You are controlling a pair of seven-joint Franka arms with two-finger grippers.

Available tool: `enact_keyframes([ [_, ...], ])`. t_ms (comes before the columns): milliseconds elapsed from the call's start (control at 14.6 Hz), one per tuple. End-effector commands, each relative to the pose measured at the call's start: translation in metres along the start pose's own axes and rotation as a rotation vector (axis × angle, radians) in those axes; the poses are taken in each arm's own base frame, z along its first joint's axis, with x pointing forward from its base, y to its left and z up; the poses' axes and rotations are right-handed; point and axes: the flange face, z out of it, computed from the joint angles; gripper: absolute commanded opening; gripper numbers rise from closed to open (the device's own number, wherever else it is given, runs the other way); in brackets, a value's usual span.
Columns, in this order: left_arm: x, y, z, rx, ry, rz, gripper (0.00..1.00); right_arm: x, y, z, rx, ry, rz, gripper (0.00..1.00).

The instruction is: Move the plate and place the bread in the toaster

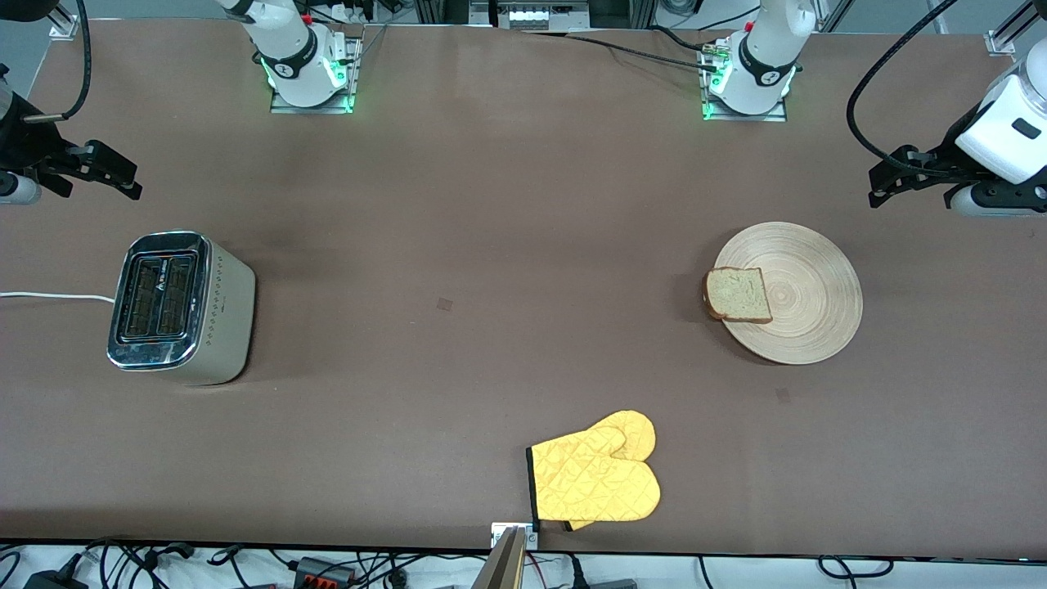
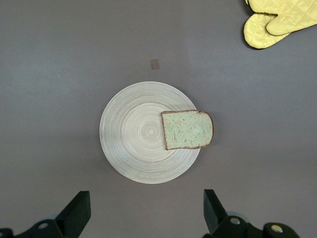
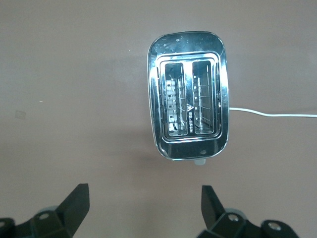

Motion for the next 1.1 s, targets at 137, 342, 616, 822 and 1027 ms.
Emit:
enact_keyframes([
  [137,0.002,-0.001,-0.0035,-0.017,-0.004,0.011,1.0,-0.0017,-0.0006,-0.0021,-0.002,-0.002,-0.017,1.0],
  [342,0.0019,-0.0003,-0.0035,-0.015,-0.004,0.013,1.0,-0.0014,-0.0004,-0.0036,-0.003,0.001,-0.017,1.0],
  [616,0.0018,-0.001,-0.0034,-0.009,-0.005,0.01,1.0,-0.001,-0.002,-0.0028,-0.003,-0.001,-0.021,1.0],
  [822,0.0016,-0.0012,-0.0032,-0.007,-0.006,0.007,1.0,-0.0024,-0.0016,-0.0004,0.0,-0.014,-0.018,1.0],
  [1027,0.0015,-0.003,-0.0026,-0.006,-0.013,0.002,1.0,-0.0029,-0.0017,0.0,0.002,-0.019,-0.018,1.0],
])
